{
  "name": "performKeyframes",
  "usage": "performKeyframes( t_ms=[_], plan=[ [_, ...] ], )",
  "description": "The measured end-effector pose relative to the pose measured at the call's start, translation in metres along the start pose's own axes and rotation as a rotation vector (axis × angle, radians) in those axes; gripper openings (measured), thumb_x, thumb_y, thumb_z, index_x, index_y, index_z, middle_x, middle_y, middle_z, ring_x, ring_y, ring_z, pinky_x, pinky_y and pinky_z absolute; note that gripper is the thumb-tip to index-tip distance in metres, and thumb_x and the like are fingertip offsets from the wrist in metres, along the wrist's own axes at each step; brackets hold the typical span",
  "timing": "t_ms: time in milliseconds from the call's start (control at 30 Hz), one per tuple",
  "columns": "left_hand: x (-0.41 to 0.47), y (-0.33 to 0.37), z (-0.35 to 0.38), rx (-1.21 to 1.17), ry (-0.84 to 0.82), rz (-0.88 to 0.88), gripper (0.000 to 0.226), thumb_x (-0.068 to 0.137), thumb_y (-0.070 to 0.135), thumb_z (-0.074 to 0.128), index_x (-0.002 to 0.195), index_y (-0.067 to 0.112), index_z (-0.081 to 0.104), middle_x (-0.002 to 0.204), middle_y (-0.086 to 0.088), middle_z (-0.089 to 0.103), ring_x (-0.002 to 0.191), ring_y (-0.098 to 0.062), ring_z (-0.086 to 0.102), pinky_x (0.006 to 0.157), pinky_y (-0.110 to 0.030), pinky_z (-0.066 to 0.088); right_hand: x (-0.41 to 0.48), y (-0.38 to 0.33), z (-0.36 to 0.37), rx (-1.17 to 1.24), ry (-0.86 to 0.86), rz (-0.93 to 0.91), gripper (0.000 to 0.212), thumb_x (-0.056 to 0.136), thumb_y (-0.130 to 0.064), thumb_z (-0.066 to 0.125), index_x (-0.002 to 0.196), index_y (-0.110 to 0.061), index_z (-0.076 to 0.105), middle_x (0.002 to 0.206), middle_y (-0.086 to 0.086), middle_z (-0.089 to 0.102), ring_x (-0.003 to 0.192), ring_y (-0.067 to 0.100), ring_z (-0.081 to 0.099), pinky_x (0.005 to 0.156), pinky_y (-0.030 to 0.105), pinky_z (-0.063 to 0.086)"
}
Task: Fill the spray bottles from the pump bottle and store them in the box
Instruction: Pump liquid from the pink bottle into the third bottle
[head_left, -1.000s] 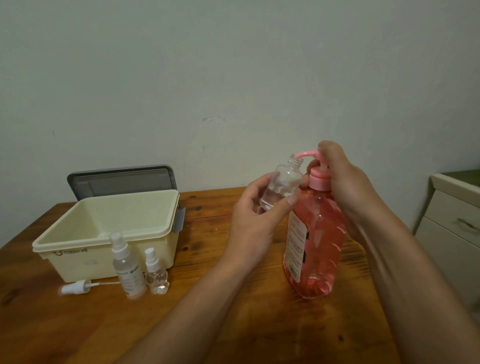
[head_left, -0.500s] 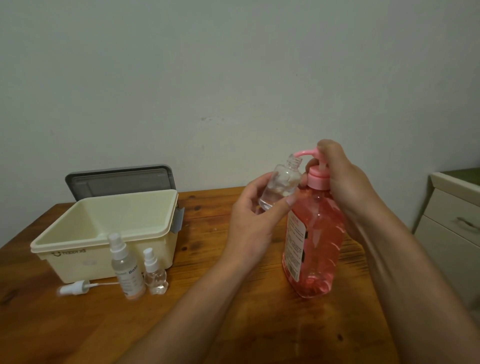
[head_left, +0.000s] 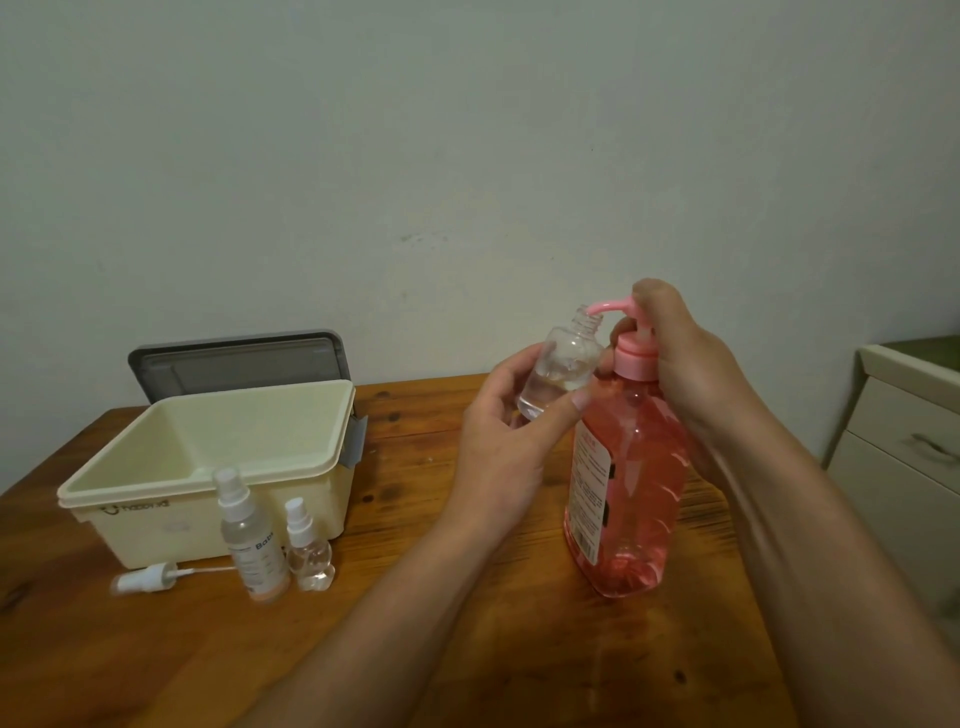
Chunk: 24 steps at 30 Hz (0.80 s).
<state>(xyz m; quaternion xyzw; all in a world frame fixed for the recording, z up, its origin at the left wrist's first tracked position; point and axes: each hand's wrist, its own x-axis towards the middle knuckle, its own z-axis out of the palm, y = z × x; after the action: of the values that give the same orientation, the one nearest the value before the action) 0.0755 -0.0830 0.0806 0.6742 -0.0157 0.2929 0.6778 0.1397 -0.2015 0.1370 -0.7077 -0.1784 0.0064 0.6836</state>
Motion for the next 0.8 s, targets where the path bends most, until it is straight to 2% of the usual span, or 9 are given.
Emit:
performKeyframes(
  t_ms=[167, 267, 367, 467, 533, 600, 700, 800],
  plan=[
    [0.0004, 0.0011, 0.0010, -0.009, -0.002, 0.003, 0.047, 0.082, 0.014, 0.073, 0.127, 0.018, 0.059, 0.114, 0.009, 0.068, 0.100, 0.005, 0.064, 0.078, -0.013, 0.052, 0.0010, -0.0001, -0.0001, -0.010, 0.002, -0.001, 0.038, 0.096, -0.040, 0.040, 0.082, -0.013, 0.061, 0.061, 0.001, 0.067, 0.058, 0.021, 0.057, 0.063, 0.039, 0.045],
    [0.0001, 0.0004, 0.0014, -0.019, -0.003, 0.001, 0.045, 0.082, 0.012, 0.073, 0.124, 0.017, 0.060, 0.110, 0.011, 0.069, 0.095, 0.008, 0.064, 0.074, -0.011, 0.051, 0.0014, 0.0004, 0.0005, -0.001, -0.013, 0.000, 0.038, 0.095, -0.036, 0.039, 0.090, -0.007, 0.063, 0.068, 0.007, 0.067, 0.061, 0.025, 0.055, 0.063, 0.042, 0.044],
    [-0.0001, -0.0005, 0.0006, -0.005, -0.005, -0.004, 0.043, 0.082, 0.016, 0.074, 0.121, 0.024, 0.059, 0.109, 0.014, 0.068, 0.098, 0.009, 0.063, 0.077, -0.012, 0.052, 0.0006, 0.0015, 0.0002, 0.017, -0.001, 0.008, 0.040, 0.095, -0.041, 0.041, 0.086, -0.009, 0.063, 0.070, 0.007, 0.068, 0.062, 0.024, 0.057, 0.064, 0.041, 0.045],
    [0.0000, -0.0008, -0.0004, 0.000, 0.002, -0.003, 0.049, 0.081, 0.019, 0.074, 0.127, 0.020, 0.059, 0.117, 0.008, 0.068, 0.105, 0.002, 0.063, 0.085, -0.018, 0.054, 0.0007, 0.0017, 0.0004, 0.019, 0.001, 0.015, 0.041, 0.095, -0.050, 0.042, 0.082, -0.016, 0.061, 0.069, 0.004, 0.068, 0.064, 0.024, 0.060, 0.065, 0.042, 0.048],
    [0.0003, 0.0001, -0.0006, -0.012, 0.005, -0.001, 0.049, 0.081, 0.018, 0.074, 0.128, 0.019, 0.058, 0.118, 0.007, 0.067, 0.105, 0.001, 0.063, 0.084, -0.016, 0.053, 0.0015, 0.0019, 0.0003, -0.006, -0.002, 0.008, 0.042, 0.094, -0.052, 0.041, 0.081, -0.017, 0.061, 0.069, 0.003, 0.069, 0.066, 0.024, 0.061, 0.068, 0.044, 0.049],
    [0.0007, 0.0010, -0.0004, -0.013, 0.005, 0.000, 0.048, 0.082, 0.016, 0.074, 0.127, 0.018, 0.058, 0.118, 0.007, 0.067, 0.105, 0.002, 0.063, 0.082, -0.014, 0.052, 0.0015, 0.0013, -0.0001, -0.025, -0.003, -0.001, 0.042, 0.095, -0.050, 0.040, 0.082, -0.016, 0.062, 0.068, 0.002, 0.069, 0.066, 0.024, 0.061, 0.068, 0.045, 0.050],
    [0.0003, 0.0014, 0.0004, -0.014, -0.002, -0.002, 0.047, 0.081, 0.015, 0.074, 0.126, 0.017, 0.059, 0.115, 0.006, 0.069, 0.101, 0.001, 0.065, 0.079, -0.014, 0.052, 0.0016, 0.0005, -0.0003, -0.033, -0.011, -0.017, 0.039, 0.096, -0.039, 0.038, 0.084, -0.011, 0.061, 0.063, 0.002, 0.067, 0.060, 0.023, 0.055, 0.063, 0.041, 0.044],
    [-0.0006, 0.0011, 0.0002, -0.012, -0.005, 0.000, 0.047, 0.082, 0.014, 0.074, 0.126, 0.017, 0.059, 0.114, 0.007, 0.069, 0.100, 0.003, 0.064, 0.077, -0.012, 0.052, 0.0006, 0.0008, 0.0006, 0.000, -0.017, -0.007, 0.037, 0.095, -0.037, 0.039, 0.085, -0.010, 0.062, 0.069, 0.007, 0.066, 0.061, 0.025, 0.053, 0.062, 0.041, 0.042]
  ],
)
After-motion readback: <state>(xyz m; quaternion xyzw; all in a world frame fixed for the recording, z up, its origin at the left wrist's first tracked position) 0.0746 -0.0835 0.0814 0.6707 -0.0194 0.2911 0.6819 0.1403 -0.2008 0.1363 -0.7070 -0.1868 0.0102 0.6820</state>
